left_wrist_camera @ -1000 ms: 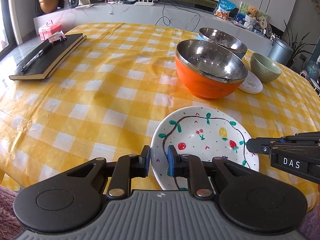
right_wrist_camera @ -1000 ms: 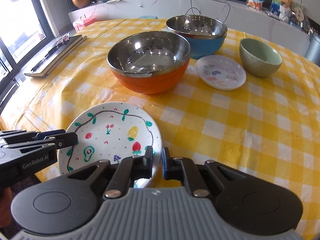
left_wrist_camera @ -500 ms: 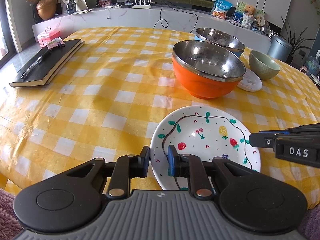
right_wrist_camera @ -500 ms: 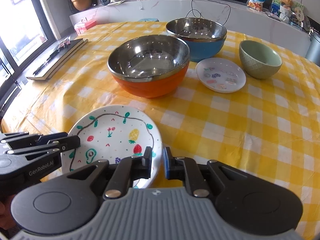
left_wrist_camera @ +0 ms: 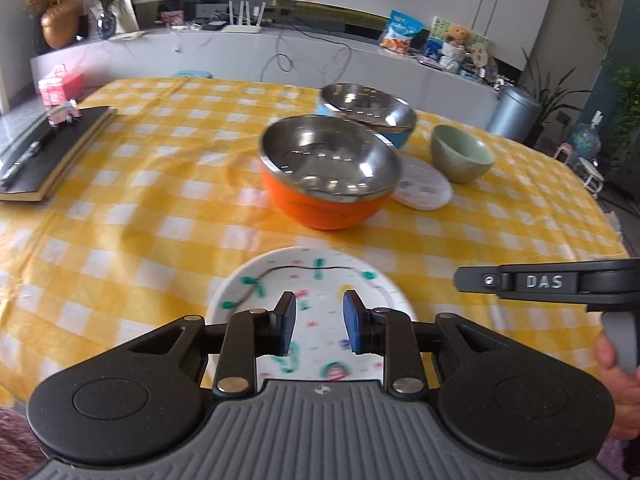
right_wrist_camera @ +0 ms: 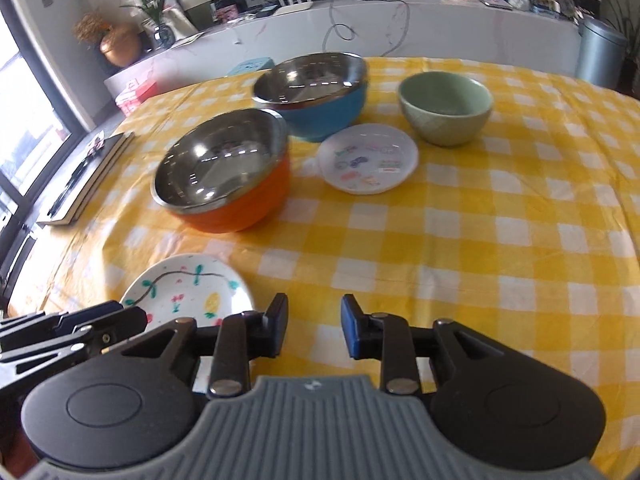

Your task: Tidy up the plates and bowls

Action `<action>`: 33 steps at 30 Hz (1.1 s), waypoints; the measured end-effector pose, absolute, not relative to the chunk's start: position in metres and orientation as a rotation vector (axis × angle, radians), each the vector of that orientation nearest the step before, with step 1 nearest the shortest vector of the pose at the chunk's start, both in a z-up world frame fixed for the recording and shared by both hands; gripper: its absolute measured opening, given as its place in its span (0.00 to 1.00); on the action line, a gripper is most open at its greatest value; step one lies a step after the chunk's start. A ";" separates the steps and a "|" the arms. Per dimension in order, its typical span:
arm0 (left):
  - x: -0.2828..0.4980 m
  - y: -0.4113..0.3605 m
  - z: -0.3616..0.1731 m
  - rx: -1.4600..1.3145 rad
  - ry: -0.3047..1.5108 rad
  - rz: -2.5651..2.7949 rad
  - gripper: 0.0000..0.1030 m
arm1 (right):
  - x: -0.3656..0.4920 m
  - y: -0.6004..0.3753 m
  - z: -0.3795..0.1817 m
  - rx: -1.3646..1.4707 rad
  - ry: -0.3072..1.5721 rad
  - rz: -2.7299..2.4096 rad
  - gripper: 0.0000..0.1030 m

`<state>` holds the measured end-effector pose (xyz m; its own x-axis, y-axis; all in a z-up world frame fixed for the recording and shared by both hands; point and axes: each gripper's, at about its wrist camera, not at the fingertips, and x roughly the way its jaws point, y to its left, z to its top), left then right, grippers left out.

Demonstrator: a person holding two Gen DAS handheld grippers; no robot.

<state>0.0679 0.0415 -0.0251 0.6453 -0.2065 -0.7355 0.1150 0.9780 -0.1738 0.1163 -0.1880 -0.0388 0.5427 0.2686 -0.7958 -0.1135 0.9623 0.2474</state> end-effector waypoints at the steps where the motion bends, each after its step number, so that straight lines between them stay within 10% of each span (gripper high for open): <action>1: 0.070 0.037 -0.024 -0.124 0.850 -0.196 0.30 | 0.117 -0.195 -0.039 0.190 0.974 0.215 0.28; 33: 0.178 -0.062 -0.063 -0.411 0.835 0.026 0.29 | 0.207 -0.271 -0.061 0.563 0.919 0.069 0.29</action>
<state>0.1777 -0.0620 -0.0632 0.6758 -0.1368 -0.7243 -0.1824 0.9210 -0.3442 0.2074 -0.2712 -0.0608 0.6149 0.2905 -0.7332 0.1784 0.8543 0.4881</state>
